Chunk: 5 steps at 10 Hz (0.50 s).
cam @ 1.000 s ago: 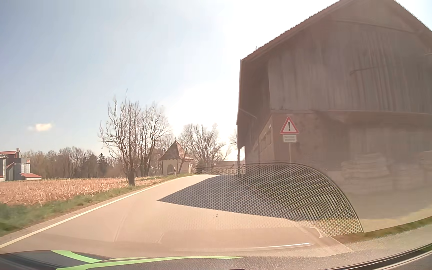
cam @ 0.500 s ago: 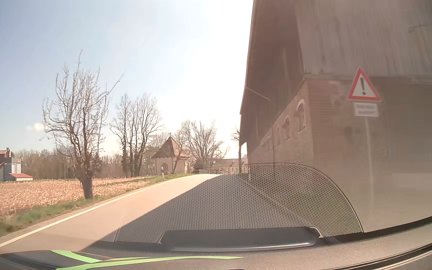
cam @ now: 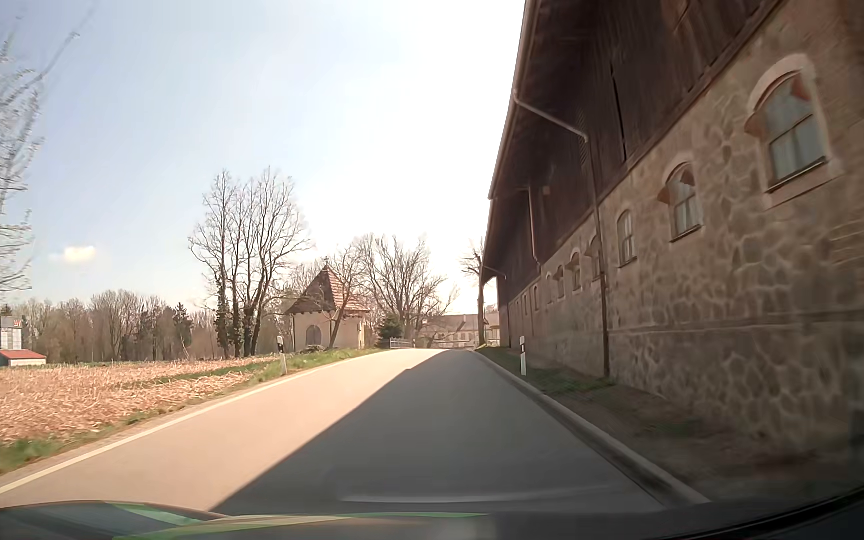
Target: Follow the waypoints while adhering to traffic rules and regulations
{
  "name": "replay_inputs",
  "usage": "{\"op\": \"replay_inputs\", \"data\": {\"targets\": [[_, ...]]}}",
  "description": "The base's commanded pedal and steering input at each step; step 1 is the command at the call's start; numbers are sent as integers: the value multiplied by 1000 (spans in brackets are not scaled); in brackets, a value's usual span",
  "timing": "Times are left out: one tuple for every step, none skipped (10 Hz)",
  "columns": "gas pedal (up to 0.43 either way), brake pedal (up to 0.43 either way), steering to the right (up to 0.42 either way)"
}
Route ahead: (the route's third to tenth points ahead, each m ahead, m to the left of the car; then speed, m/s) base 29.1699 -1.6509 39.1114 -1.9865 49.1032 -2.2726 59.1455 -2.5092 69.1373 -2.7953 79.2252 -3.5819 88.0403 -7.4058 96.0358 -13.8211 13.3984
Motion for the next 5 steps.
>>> {"op": "replay_inputs", "data": {"targets": [[67, 0, 7], [79, 0, 7], [87, 0, 7], [98, 0, 7], [118, 0, 7]]}}
